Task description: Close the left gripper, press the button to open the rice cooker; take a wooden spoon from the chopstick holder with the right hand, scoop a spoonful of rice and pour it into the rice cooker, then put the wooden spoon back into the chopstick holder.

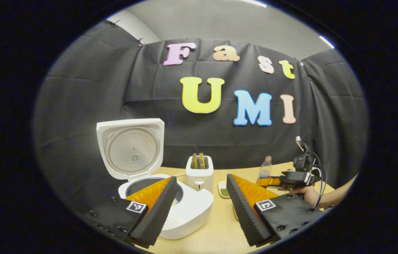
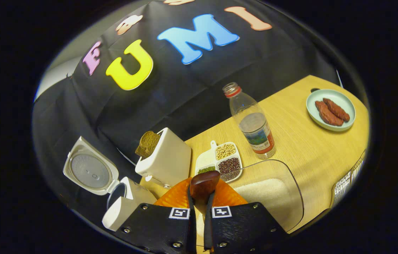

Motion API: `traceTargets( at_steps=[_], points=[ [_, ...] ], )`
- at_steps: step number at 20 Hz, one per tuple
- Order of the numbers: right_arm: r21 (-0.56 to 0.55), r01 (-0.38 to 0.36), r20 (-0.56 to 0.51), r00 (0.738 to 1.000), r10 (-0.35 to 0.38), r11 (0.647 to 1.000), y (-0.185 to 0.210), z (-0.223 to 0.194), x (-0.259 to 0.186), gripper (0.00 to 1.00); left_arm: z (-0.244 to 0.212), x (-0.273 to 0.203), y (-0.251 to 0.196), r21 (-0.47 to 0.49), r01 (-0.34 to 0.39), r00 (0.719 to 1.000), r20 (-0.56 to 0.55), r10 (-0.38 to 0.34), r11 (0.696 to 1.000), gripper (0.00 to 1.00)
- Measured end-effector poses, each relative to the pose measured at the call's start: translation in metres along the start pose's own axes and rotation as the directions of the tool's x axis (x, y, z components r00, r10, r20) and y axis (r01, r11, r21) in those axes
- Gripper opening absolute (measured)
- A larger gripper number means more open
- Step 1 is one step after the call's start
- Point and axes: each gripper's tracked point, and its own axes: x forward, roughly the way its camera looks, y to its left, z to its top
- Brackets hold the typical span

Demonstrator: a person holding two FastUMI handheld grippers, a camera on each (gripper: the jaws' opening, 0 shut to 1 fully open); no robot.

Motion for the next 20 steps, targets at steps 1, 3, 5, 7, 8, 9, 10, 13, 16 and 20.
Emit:
traceTargets(
  at_steps=[1,3,5,7,8,9,10,13,16,20],
  points=[
    [0.045,-0.012,0.011,1.000,0.011,0.999,-0.005,0.007,-0.004,0.08,0.001,-0.001,-0.001,-0.001,0.001,1.000,0.001,-0.001,1.000,0.93],
    [0.109,-0.032,0.033,0.999,0.029,0.993,-0.015,0.023,-0.014,0.08,0.004,0.001,-0.003,-0.008,0.006,1.000,0.008,-0.006,1.000,0.96],
    [0.168,-0.052,0.067,0.997,0.041,0.984,-0.023,0.046,-0.027,0.09,0.007,0.001,-0.006,-0.017,0.015,1.000,0.017,-0.015,1.000,0.96],
    [0.229,-0.081,0.116,0.992,0.056,0.970,-0.024,0.070,-0.042,0.08,0.007,0.003,-0.008,-0.020,0.021,1.000,0.022,-0.021,1.000,0.92],
    [0.264,-0.103,0.139,0.988,0.068,0.959,-0.021,0.081,-0.050,0.08,0.007,0.005,-0.009,-0.020,0.023,0.999,0.023,-0.023,1.000,0.96],
    [0.293,-0.124,0.157,0.984,0.081,0.948,-0.020,0.090,-0.057,0.08,0.009,0.006,-0.011,-0.023,0.024,0.999,0.026,-0.024,0.999,0.96],
    [0.318,-0.138,0.166,0.982,0.088,0.938,-0.018,0.095,-0.062,0.08,0.010,0.005,-0.011,-0.027,0.025,0.999,0.032,-0.024,0.999,0.96],
    [0.396,-0.181,0.194,0.975,0.110,0.900,-0.011,0.108,-0.078,0.08,0.014,0.006,-0.010,-0.033,0.026,0.999,0.045,-0.024,0.999,0.96],
    [0.418,-0.226,0.220,0.965,0.143,0.880,0.008,0.120,-0.092,0.09,0.017,0.004,-0.008,-0.029,0.037,0.997,0.062,-0.035,0.999,0.96],
    [0.399,-0.274,0.242,0.952,0.188,0.875,0.043,0.131,-0.105,0.08,0.013,-0.001,0.004,-0.025,0.040,0.997,0.067,-0.038,0.999,0.92]
  ],
)
